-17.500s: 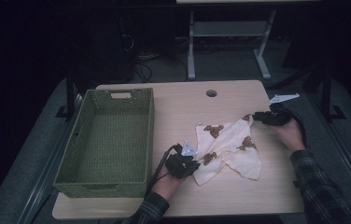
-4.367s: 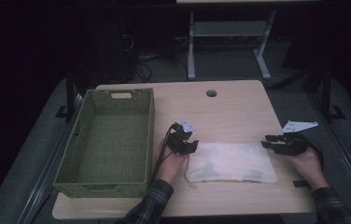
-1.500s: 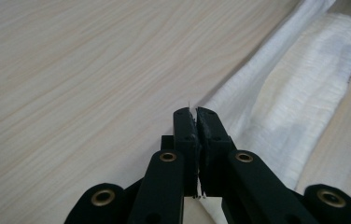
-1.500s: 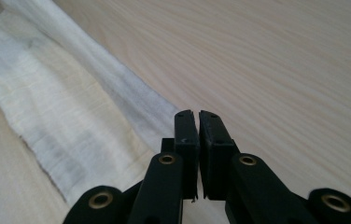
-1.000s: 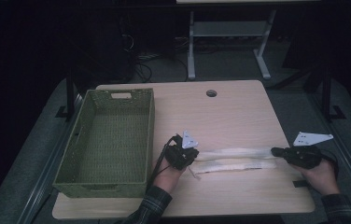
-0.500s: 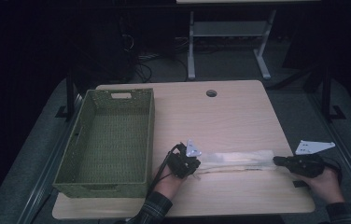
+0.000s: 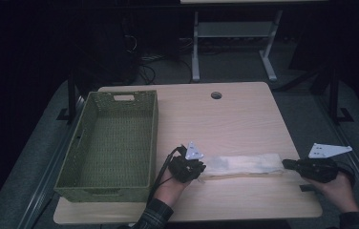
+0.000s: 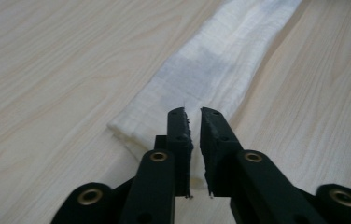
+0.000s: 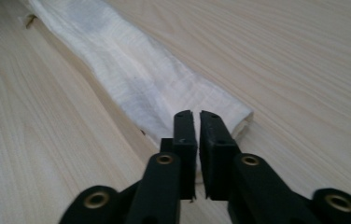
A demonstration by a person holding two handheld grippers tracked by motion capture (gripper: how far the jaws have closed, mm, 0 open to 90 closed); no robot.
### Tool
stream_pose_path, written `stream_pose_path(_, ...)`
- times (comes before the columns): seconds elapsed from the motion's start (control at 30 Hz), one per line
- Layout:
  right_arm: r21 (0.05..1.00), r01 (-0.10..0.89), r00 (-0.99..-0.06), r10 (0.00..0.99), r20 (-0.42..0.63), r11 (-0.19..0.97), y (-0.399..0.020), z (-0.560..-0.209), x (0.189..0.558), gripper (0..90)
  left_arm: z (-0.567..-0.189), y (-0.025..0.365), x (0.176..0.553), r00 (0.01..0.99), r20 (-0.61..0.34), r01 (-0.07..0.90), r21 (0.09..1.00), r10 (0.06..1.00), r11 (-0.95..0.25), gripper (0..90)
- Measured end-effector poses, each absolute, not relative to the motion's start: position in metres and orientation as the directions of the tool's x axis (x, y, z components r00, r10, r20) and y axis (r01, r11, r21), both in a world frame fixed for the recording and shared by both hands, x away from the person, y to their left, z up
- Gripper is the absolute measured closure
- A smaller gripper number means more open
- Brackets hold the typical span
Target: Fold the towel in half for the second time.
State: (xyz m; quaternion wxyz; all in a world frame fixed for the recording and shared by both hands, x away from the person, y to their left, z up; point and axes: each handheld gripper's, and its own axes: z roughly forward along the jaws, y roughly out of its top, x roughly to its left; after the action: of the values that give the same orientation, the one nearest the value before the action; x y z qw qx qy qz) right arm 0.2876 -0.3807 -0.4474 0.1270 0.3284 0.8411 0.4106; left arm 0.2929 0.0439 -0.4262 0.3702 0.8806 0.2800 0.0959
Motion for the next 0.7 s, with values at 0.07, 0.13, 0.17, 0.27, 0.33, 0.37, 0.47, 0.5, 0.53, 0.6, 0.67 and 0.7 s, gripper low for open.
stream_pose_path(0.07,0.762,0.455,-0.76,0.648,0.061,0.461,-0.377,-0.452,0.291,88.7,-0.431,0.04,0.295,0.832,-0.04,0.424,0.689,0.554,-0.588,85.3)
stream_pose_path(0.13,0.742,0.463,-0.769,0.636,0.066,0.484,-0.373,-0.458,0.293,89.2,-0.437,0.037,0.297,0.838,-0.043,0.427,0.672,0.544,-0.605,86.4)
stream_pose_path(0.17,0.731,0.475,-0.768,0.636,0.073,0.49,-0.371,-0.461,0.293,89.2,-0.44,0.036,0.297,0.837,-0.046,0.432,0.665,0.545,-0.609,86.6)
stream_pose_path(0.27,0.712,0.48,-0.774,0.63,0.069,0.513,-0.37,-0.467,0.293,89.5,-0.448,0.034,0.299,0.838,-0.034,0.436,0.641,0.545,-0.631,86.8)
stream_pose_path(0.33,0.712,0.484,-0.774,0.628,0.078,0.509,-0.372,-0.469,0.292,89.6,-0.453,0.034,0.3,0.837,-0.032,0.444,0.625,0.547,-0.642,86.9)
stream_pose_path(0.37,0.713,0.483,-0.775,0.627,0.078,0.509,-0.373,-0.469,0.293,89.5,-0.454,0.034,0.301,0.837,-0.034,0.446,0.621,0.547,-0.644,87.1)
stream_pose_path(0.47,0.714,0.481,-0.774,0.629,0.073,0.509,-0.372,-0.468,0.292,88.6,-0.452,0.034,0.3,0.836,-0.03,0.442,0.629,0.548,-0.64,86.8)
stream_pose_path(0.5,0.717,0.48,-0.773,0.63,0.073,0.506,-0.372,-0.467,0.291,88.4,-0.45,0.034,0.3,0.838,-0.03,0.437,0.635,0.545,-0.637,85.6)
stream_pose_path(0.53,0.721,0.479,-0.772,0.631,0.076,0.5,-0.372,-0.465,0.29,88.5,-0.449,0.035,0.3,0.838,-0.031,0.433,0.645,0.545,-0.629,84.6)
stream_pose_path(0.6,0.732,0.475,-0.777,0.623,0.088,0.489,-0.37,-0.461,0.287,88.7,-0.446,0.036,0.3,0.834,-0.041,0.437,0.659,0.55,-0.613,81.3)
stream_pose_path(0.67,0.737,0.465,-0.787,0.61,0.091,0.49,-0.365,-0.46,0.284,88.9,-0.442,0.038,0.302,0.833,-0.049,0.437,0.67,0.552,-0.6,75.6)
stream_pose_path(0.7,0.735,0.466,-0.79,0.606,0.094,0.493,-0.363,-0.46,0.282,88.9,-0.441,0.039,0.302,0.827,-0.048,0.44,0.675,0.56,-0.592,72.1)
